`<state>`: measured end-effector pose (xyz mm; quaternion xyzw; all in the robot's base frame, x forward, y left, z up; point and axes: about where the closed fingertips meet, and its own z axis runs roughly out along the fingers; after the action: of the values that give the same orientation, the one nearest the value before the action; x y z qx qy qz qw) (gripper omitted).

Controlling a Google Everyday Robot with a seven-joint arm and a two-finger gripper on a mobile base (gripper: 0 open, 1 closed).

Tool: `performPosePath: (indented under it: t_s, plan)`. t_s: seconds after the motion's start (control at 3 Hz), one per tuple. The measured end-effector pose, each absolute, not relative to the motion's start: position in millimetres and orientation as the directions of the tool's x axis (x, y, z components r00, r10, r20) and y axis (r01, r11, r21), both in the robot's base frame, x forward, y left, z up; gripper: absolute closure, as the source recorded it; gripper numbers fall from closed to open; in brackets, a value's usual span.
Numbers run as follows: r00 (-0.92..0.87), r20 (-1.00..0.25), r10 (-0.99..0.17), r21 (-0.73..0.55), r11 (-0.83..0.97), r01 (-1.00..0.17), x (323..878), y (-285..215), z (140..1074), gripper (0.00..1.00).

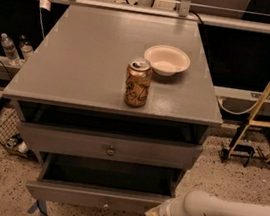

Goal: Close middle drawer

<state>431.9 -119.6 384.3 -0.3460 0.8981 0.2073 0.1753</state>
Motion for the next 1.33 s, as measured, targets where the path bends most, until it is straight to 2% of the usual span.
performPosePath:
  t_s: [1.33]
  plan:
    - [-0.641,-0.575,-0.509,0.180,0.685,-0.706,508.9,-115.6,385.5,1.00]
